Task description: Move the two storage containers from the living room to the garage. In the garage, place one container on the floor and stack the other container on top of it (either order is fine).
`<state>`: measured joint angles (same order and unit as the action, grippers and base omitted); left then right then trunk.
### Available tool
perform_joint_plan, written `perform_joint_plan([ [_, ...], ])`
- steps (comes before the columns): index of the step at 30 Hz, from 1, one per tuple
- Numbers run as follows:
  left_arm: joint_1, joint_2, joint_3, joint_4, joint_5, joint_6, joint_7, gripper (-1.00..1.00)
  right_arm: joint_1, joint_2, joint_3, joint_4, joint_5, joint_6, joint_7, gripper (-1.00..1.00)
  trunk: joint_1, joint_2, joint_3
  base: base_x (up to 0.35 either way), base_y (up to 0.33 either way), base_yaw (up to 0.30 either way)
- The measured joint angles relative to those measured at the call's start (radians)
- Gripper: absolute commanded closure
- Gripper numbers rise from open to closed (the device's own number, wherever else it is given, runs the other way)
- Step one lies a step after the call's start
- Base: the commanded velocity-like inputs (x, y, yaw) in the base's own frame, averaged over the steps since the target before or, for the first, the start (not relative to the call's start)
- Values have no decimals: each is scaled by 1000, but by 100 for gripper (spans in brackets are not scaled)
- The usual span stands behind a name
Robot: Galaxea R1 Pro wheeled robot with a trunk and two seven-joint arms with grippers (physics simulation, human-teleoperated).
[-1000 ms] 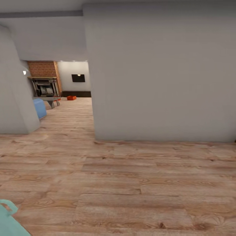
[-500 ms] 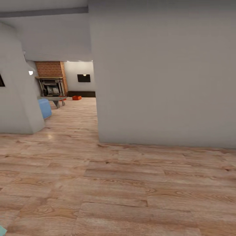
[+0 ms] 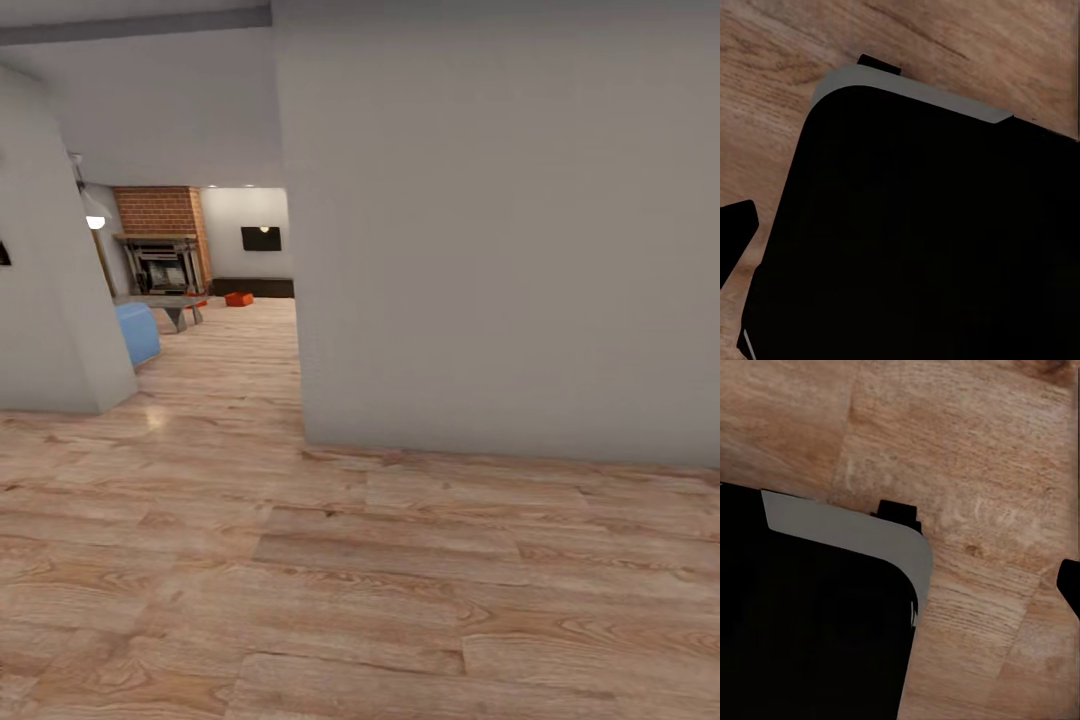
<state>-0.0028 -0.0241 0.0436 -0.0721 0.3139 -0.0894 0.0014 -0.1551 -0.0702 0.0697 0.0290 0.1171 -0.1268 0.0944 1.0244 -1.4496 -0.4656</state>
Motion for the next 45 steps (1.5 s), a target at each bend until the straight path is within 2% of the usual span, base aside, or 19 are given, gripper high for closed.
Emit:
perform_joint_plan([
  [23,0,0,0,0,0,-2,0,-100,0,-2,-4,0,-8,-5,0,-100,0,0,0,324,0,46],
  [45,0,0,0,0,-1,-2,0,-100,0,-4,-4,0,-8,-5,-1,-100,0,0,0,324,0,260],
])
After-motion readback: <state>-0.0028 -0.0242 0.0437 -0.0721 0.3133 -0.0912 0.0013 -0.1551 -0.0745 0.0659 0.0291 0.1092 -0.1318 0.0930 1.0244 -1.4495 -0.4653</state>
